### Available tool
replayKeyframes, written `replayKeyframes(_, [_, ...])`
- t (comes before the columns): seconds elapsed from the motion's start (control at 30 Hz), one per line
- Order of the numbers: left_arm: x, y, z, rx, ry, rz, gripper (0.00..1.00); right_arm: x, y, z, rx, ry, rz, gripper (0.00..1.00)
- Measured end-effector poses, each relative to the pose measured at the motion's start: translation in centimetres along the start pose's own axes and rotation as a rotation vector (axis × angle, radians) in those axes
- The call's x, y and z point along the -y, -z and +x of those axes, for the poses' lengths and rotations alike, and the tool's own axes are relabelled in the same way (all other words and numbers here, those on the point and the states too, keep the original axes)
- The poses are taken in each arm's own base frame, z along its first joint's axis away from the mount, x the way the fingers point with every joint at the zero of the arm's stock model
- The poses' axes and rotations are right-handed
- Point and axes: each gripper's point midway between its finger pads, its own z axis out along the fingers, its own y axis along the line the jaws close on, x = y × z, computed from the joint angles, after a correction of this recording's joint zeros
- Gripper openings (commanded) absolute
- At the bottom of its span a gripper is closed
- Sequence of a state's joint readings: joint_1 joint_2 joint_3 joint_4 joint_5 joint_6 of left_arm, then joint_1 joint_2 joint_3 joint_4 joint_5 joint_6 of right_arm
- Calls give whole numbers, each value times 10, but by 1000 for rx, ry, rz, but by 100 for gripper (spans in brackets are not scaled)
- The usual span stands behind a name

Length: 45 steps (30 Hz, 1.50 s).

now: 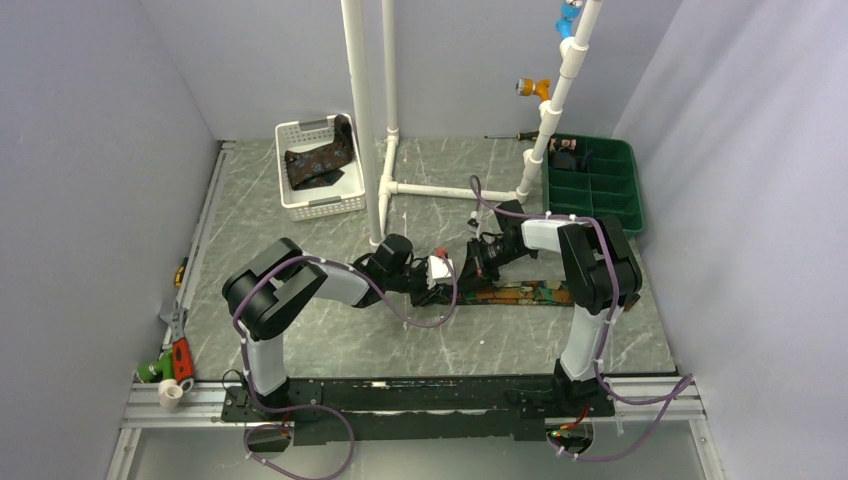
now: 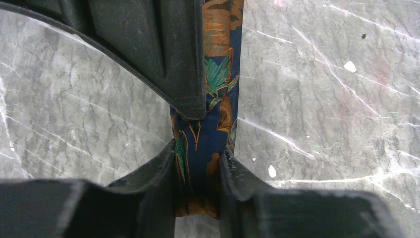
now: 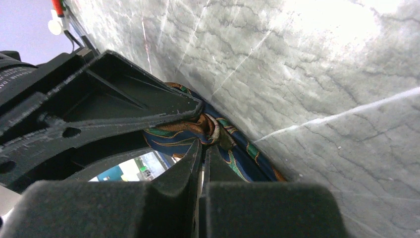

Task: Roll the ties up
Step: Roll the tie at the center of the board.

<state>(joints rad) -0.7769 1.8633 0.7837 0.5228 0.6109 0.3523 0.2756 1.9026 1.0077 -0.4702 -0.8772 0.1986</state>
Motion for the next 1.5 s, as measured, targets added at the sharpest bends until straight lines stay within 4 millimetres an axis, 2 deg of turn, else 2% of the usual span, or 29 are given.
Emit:
replayKeyframes(0.07, [-1,3,4,-6,21,-2,74,4,0,2,-7,12,24,0])
replayKeyframes(0.13, [-4,8,8,8,36,-6,81,11,1,5,-15,10,62,0])
replayKeyframes(0.3, [-2,29,16,41,47,-13,83,16,2,4,-23,1,101,0])
replayKeyframes(0.43, [1,28,13,59,74,1,84,16,1,5,-33,12,130,0])
replayKeyframes(0.53, [1,21,10,87,111,8,83,16,1,5,-28,26,152,0])
replayKeyframes(0.73, [-3,-3,-8,187,210,26,74,16,0,5,-22,50,192,0])
replayKeyframes(0.9, [10,-20,-15,228,256,66,44,15,1,5,-16,59,209,0])
replayKeyframes(1.03, [8,-23,-14,232,245,57,28,15,1,5,-10,67,213,0])
replayKeyframes(1.13, [7,-22,-12,203,189,42,22,15,2,4,-7,69,214,9])
replayKeyframes(1.27, [8,-20,-13,128,64,9,21,19,11,2,-4,51,214,38])
replayKeyframes(1.3, [8,-20,-13,106,26,3,22,22,17,1,1,33,211,42])
replayKeyframes(1.43, [8,-22,-13,41,-68,2,25,31,46,-5,54,-30,191,56])
replayKeyframes(1.5, [8,-22,-13,17,-91,6,26,24,55,-6,80,-38,157,59])
